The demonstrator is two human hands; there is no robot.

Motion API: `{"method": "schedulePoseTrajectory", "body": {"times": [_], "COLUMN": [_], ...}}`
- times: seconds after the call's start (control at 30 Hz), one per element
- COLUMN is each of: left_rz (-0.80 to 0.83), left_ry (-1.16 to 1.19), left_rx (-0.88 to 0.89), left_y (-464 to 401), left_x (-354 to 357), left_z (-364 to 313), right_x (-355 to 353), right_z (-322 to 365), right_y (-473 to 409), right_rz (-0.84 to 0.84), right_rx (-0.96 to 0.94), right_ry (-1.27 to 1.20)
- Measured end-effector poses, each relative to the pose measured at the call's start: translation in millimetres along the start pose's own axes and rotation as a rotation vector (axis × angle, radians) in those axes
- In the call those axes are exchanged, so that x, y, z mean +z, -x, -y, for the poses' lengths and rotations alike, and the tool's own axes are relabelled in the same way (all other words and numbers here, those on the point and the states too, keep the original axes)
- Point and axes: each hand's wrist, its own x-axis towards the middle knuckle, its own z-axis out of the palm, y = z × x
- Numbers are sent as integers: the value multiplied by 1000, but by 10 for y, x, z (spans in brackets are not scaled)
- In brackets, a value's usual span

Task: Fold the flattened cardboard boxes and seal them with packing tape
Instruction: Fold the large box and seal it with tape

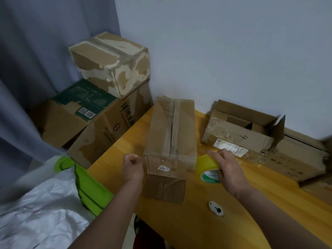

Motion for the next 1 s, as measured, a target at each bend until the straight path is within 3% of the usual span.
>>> {"method": "schedulePoseTrajectory", "body": {"times": [0.1, 0.2, 0.23, 0.3, 0.43, 0.6, 0.67, 0.73, 0.8, 0.87, 1.0], "left_rz": [-59, -291, -301, -167, 13, 196, 153, 31, 139, 268, 287], "left_ry": [37, -41, -94, -223, -380, -387, -610, -918, -997, -1130, -1263], "left_rx": [-22, 217, 330, 467, 403, 339, 353, 588, 745, 700, 690], "left_y": [-8, 129, 184, 285, 329, 138, 96, 232, 422, 521, 356], "left_x": [14, -31, -35, 5, 83, 51, 57, 111, 235, 341, 351], "left_z": [17, -42, -65, -97, -42, -117, -249, -341, -326, -241, -225], "right_x": [-25, -38, -32, -15, 18, 73, 88, 117, 162, 208, 193], "right_z": [28, 42, 45, 56, 84, 144, 176, 244, 368, 488, 448], "right_y": [-13, -24, -27, -35, -48, -27, -19, -22, -32, -45, -38], "right_rz": [15, 36, 39, 38, 37, 85, 127, 174, 217, 253, 370], "right_rx": [28, 38, 32, 28, 33, 49, 50, 61, 62, 35, 121], "right_ry": [-36, -70, -72, -64, -64, -112, -159, -206, -262, -301, -375]}}
